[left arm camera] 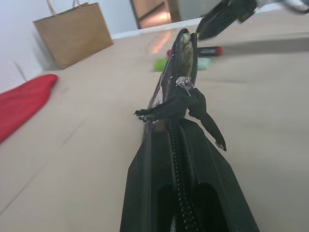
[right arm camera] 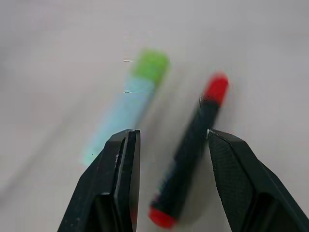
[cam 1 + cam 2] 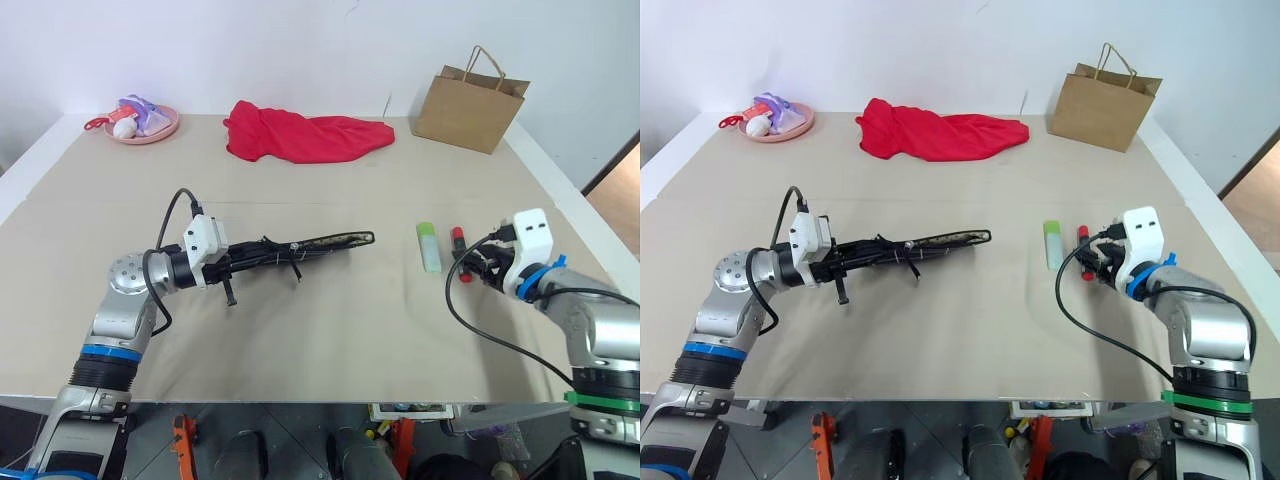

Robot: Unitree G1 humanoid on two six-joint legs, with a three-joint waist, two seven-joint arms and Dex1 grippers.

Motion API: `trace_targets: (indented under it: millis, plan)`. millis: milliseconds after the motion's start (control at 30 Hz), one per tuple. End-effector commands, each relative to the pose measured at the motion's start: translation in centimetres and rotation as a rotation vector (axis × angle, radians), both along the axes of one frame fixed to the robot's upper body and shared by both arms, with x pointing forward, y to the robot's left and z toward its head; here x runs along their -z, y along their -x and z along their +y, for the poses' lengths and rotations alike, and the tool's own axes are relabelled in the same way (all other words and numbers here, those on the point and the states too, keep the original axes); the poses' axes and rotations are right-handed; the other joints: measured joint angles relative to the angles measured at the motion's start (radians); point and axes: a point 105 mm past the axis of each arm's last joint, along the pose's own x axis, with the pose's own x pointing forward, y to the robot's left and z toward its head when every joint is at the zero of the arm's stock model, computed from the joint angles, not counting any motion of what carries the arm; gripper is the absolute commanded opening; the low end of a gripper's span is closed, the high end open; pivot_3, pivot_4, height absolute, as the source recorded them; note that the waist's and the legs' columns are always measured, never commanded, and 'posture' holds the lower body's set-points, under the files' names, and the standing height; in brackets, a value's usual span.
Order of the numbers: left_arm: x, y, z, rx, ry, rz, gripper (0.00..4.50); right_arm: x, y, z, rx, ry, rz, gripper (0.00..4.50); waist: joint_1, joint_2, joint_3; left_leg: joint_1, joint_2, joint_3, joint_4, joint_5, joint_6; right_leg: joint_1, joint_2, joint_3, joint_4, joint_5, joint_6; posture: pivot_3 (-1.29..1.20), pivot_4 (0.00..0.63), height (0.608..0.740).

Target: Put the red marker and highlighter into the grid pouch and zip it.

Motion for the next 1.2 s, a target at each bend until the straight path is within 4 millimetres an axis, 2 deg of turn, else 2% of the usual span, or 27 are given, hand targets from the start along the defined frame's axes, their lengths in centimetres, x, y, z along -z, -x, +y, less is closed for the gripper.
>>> trace_targets:
  millis: [33, 100, 300, 533, 700, 767, 800, 833, 867, 900, 1033, 1133, 1200]
  plan:
    - [-0.4, 0.5, 0.2, 0.025, -0.006, -0.038, 0.00, -0.6, -1.0, -1.0, 0.081, 0.014, -0.018, 2.42, 0.000, 0.000, 0.000, 0.000, 0.000, 0.000, 0.000, 0.000, 0.000, 0.000, 0.000, 0.000, 0.000, 0.000, 0.000, 0.00, 0.150, 0.740]
    - [-0.2, 0.7, 0.2, 0.030, -0.012, -0.039, 0.00, -0.2, -1.2, -1.5, 0.113, 0.005, -0.001, 2.42, -0.001, 0.000, 0.000, 0.000, 0.000, 0.000, 0.000, 0.000, 0.000, 0.000, 0.000, 0.000, 0.000, 0.000, 0.000, 0.00, 0.150, 0.740]
    - [-0.1, 0.9, 0.0, 0.033, -0.006, -0.044, 0.00, 1.3, -1.6, -1.0, 0.127, -0.027, 0.059, 2.42, 0.000, 0.000, 0.000, 0.000, 0.000, -0.001, 0.000, 0.000, 0.000, 0.000, 0.000, -0.001, 0.000, 0.000, 0.000, 0.00, 0.150, 0.740]
    - [-0.1, 0.8, -0.1, 0.027, 0.001, -0.047, 0.00, 2.2, -1.4, 0.1, 0.113, -0.037, 0.086, 2.42, 0.000, 0.000, 0.000, 0.000, 0.000, -0.001, 0.000, 0.000, 0.000, 0.001, 0.000, -0.001, 0.000, 0.000, 0.000, 0.00, 0.150, 0.740]
    - [-0.2, 0.8, -0.2, 0.022, 0.008, -0.051, 0.00, 3.9, -0.9, 0.2, 0.121, -0.008, 0.127, 2.42, 0.000, 0.000, 0.000, 0.000, 0.000, -0.002, 0.000, 0.000, 0.000, 0.001, 0.000, -0.002, 0.000, 0.000, 0.000, 0.00, 0.150, 0.740]
    - [-0.2, 0.8, -0.2, 0.024, 0.008, -0.051, 0.00, 4.3, -0.7, -0.3, 0.142, 0.006, 0.130, 1.92, 0.000, 0.000, 0.000, 0.000, 0.000, -0.002, 0.000, 0.000, 0.000, 0.001, 0.000, -0.002, 0.000, 0.000, 0.000, 0.00, 0.150, 0.740]
    - [-0.2, 0.8, -0.2, 0.025, 0.008, -0.051, 0.00, 4.4, -0.7, -0.4, 0.148, 0.003, 0.126, 1.50, 0.000, -0.001, 0.000, 0.000, 0.000, -0.002, 0.000, 0.000, 0.000, 0.002, 0.000, -0.003, 0.000, 0.000, 0.000, 0.00, 0.150, 0.740]
    - [-0.2, 0.8, -0.2, 0.025, 0.007, -0.050, 0.00, 4.4, -0.6, -0.5, 0.153, 0.004, 0.121, 1.34, 0.000, -0.001, -0.001, 0.000, 0.000, -0.002, 0.000, 0.000, 0.000, 0.002, 0.000, -0.003, 0.000, 0.000, 0.000, 0.00, 0.150, 0.740]
    - [-0.2, 0.8, -0.1, 0.025, 0.007, -0.050, 0.00, 4.3, -0.6, -0.7, 0.158, 0.007, 0.116, 0.83, 0.001, -0.001, -0.001, 0.001, 0.000, -0.002, 0.000, 0.000, 0.000, 0.002, 0.000, -0.003, 0.000, 0.000, 0.000, 0.00, 0.150, 0.740]
    - [-0.2, 0.8, -0.1, 0.025, 0.006, -0.049, 0.00, 4.2, -0.5, -0.9, 0.162, 0.011, 0.113, 0.67, 0.001, -0.001, -0.001, 0.001, 0.000, -0.003, 0.001, 0.000, 0.000, 0.003, 0.000, -0.003, 0.000, 0.000, 0.000, 0.00, 0.150, 0.740]
    - [0.0, 0.8, 0.2, 0.031, -0.008, -0.031, 0.00, 2.9, -0.8, -2.0, 0.199, 0.046, 0.059, 0.64, 0.002, -0.001, -0.001, 0.001, 0.000, -0.003, 0.001, 0.000, 0.000, 0.003, 0.000, -0.003, 0.000, 0.000, 0.001, 0.00, 0.150, 0.740]
    - [0.2, 0.9, 0.4, 0.036, -0.022, -0.020, 0.00, 0.0, -1.4, -1.8, 0.171, 0.103, -0.053, 0.64, 0.002, 0.000, 0.000, 0.001, 0.000, -0.003, 0.001, 0.000, 0.000, 0.003, 0.000, -0.003, 0.000, 0.000, 0.001, 0.00, 0.150, 0.740]
    - [0.2, 0.9, 0.4, 0.037, -0.020, -0.019, 0.00, -2.9, -1.7, -0.8, 0.103, 0.142, -0.161, 0.64, 0.001, 0.000, 0.000, 0.000, -0.001, -0.002, 0.001, 0.000, 0.000, 0.002, -0.001, -0.002, 0.000, 0.000, 0.001, 0.00, 0.150, 0.740]
